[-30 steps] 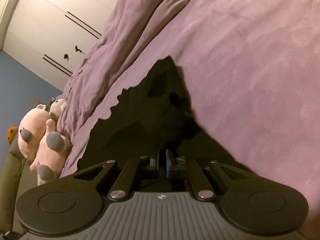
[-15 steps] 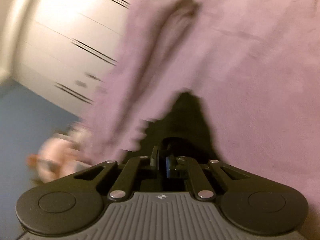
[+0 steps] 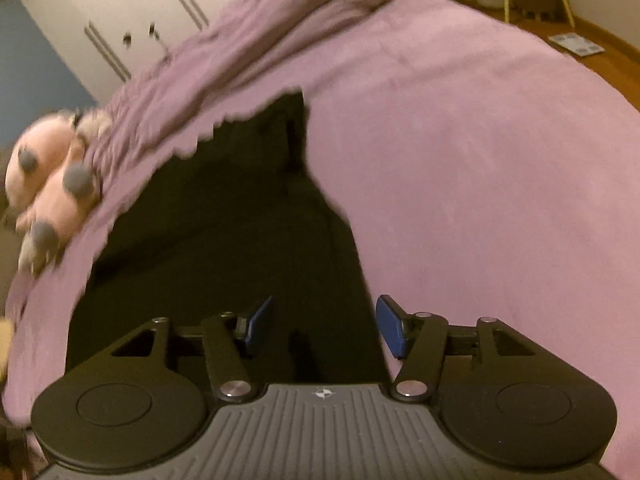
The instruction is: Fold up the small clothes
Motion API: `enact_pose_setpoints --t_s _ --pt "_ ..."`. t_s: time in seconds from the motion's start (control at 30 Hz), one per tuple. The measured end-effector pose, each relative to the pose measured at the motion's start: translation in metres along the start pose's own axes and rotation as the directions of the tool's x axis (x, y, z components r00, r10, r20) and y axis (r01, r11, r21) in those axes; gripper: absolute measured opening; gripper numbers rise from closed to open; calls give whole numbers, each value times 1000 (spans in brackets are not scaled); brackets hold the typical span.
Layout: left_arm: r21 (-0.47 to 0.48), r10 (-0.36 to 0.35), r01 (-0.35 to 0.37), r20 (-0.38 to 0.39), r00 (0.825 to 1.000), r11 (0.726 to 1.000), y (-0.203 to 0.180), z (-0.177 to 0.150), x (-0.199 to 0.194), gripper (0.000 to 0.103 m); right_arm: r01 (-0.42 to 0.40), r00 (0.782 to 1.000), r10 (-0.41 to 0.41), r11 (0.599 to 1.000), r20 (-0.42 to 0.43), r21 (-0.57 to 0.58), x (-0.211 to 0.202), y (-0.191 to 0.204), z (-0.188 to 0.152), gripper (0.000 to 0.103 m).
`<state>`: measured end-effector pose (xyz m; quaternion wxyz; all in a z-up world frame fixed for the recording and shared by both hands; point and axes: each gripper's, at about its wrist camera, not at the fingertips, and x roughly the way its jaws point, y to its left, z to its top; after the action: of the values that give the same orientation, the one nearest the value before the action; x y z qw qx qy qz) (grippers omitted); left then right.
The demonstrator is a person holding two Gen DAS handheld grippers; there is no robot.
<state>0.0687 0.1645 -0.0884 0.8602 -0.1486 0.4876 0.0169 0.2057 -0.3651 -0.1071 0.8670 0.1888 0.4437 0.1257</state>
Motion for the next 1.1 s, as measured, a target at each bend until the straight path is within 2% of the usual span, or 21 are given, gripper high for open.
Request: enact_pose_setpoints --t_s 0.07,0.17,0.2,0.23,0.37,0.43,0.5,0.53,0.57,0.63,0.73,0.8,0.97,1.03,1.1 --pt "-19 -18 17 -23 1000 1000 4 -6 1 80 26 1000 -26 999 -11 -24 -22 -4 -23 57" --pt "-32 -38 38 -25 999 999 6 -12 -6 75 61 997 -63 997 -38 -50 -40 -7 -44 57" --pt "-36 -56 54 -32 998 998 7 -13 -8 70 60 997 -63 997 -44 -56 -44 -7 -49 57" --pt "-37 -55 54 -39 998 998 7 -14 -9 61 54 997 -58 996 -53 -69 -46 -6 -53 57" --pt "1 -39 39 -48 998 999 6 -19 -13 44 74 986 -97 984 -137 -161 -42 3 -68 52" --pt "1 -45 45 -52 998 999 7 -21 -14 35 71 981 -102 980 -165 -184 -43 2 -73 36" --pt "-8 -63 62 -56 996 998 10 -23 -15 27 54 976 -89 983 -199 -176 -42 0 -77 27" --pt "-14 -71 70 -61 996 997 10 -23 -14 18 41 975 -77 984 -206 -173 -43 -1 -78 20" --pt "-22 -74 72 -69 995 997 11 -22 -13 13 30 975 -66 985 -213 -170 -43 -3 -79 17" --pt "-20 -85 83 -76 994 996 12 -21 -13 7 8 975 -40 990 -220 -141 -44 -5 -75 3" --pt "-44 -172 169 -81 982 985 15 -16 -23 6 -61 973 47 997 -224 -56 -50 -9 -69 2" --pt "-53 -221 218 -57 974 974 14 -8 -35 6 -118 971 116 993 -209 5 -51 -8 -61 2" --pt "-103 -326 333 86 942 937 11 34 -60 6 -220 964 230 972 -134 83 -50 3 -26 2" --pt "-133 -352 370 141 925 920 10 54 -61 6 -248 961 257 964 -100 96 -43 10 -8 2" --pt "-164 -350 381 189 917 910 9 76 -56 6 -266 960 272 961 -68 82 -32 23 11 2"
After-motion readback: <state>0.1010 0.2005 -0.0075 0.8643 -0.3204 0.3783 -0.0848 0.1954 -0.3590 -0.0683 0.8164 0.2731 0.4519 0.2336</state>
